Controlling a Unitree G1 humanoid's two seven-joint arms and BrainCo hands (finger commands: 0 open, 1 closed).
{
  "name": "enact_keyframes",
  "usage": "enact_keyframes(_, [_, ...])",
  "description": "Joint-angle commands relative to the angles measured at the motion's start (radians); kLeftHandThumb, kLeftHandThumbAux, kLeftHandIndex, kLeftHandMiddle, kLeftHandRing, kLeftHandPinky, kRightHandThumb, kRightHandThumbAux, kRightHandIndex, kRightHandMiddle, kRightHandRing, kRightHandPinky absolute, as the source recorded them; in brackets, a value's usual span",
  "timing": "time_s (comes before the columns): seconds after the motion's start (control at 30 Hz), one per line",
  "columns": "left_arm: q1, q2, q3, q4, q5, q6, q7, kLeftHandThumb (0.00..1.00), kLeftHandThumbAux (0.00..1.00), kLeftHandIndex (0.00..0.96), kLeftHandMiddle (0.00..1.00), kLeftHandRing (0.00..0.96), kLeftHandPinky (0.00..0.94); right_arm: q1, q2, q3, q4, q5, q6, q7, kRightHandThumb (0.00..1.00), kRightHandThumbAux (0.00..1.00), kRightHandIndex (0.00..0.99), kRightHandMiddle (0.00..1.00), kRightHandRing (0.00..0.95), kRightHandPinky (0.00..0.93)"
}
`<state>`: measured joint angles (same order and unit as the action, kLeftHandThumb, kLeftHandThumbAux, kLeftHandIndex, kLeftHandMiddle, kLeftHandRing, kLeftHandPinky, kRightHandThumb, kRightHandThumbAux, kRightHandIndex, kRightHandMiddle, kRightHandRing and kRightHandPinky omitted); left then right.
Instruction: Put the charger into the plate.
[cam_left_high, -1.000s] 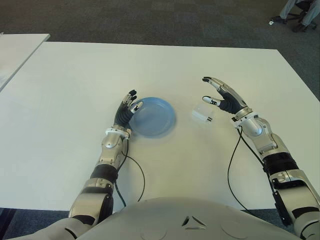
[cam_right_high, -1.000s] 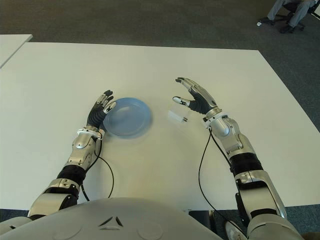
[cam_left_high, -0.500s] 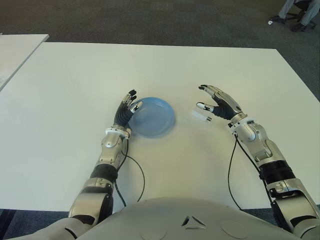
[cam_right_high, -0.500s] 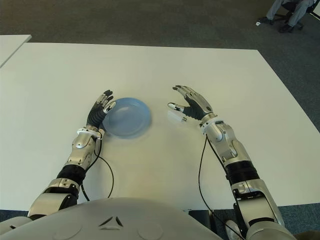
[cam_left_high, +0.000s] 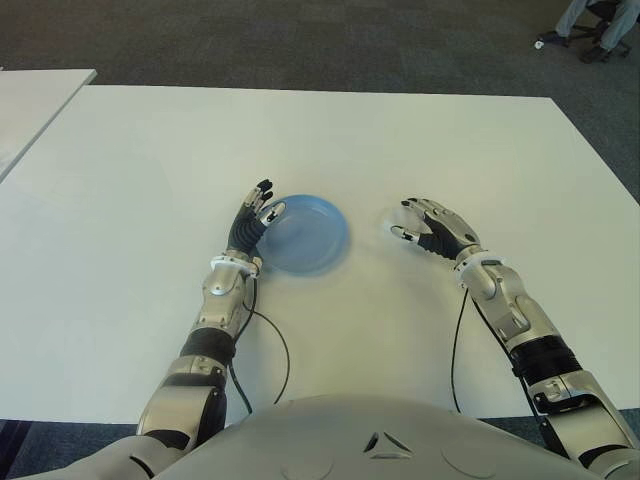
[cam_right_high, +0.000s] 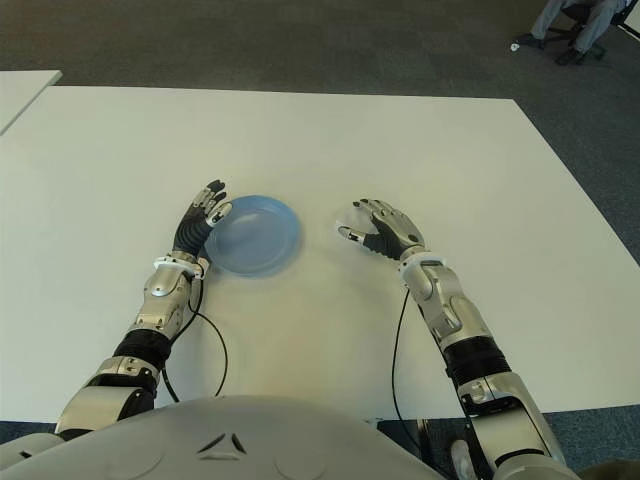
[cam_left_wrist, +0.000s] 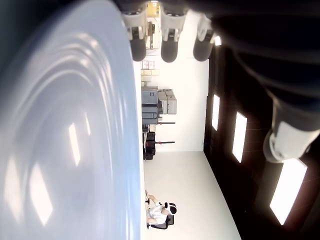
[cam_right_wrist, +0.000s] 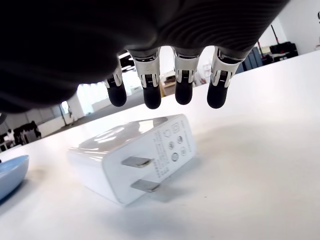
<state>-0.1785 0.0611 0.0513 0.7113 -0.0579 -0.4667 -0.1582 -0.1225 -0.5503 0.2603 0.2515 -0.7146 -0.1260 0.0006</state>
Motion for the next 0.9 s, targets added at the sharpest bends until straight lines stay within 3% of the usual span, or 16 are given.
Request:
enact_keyframes(0.03, [0.015, -0.004, -0.010, 0.011, 0.009, 0.032, -0.007, 0.000, 0.512, 0.019, 0.045, 0.034, 0.036, -0.005, 0.007, 0.015, 0.004, -0.030, 0.051, 0.005, 0.324, 0.084, 0.000, 0.000, 0.000, 0.000])
enact_keyframes(0.4, [0.017, 0.000, -0.008, 0.009, 0.005, 0.031, -0.014, 0.000, 0.504, 0.016, 0.049, 0.038, 0.043, -0.012, 0.013, 0.034, 0.023, -0.072, 0.118, -0.007, 0.340, 0.102, 0.000, 0.000, 0.000, 0.000])
enact_keyframes(0.9, [0.024, 0.005, -0.009, 0.002, 0.005, 0.020, -0.021, 0.000, 0.495, 0.018, 0.060, 0.047, 0.046, -0.031, 0.010, 0.054, 0.050, -0.090, 0.139, -0.039, 0.351, 0.120, 0.000, 0.000, 0.000, 0.000])
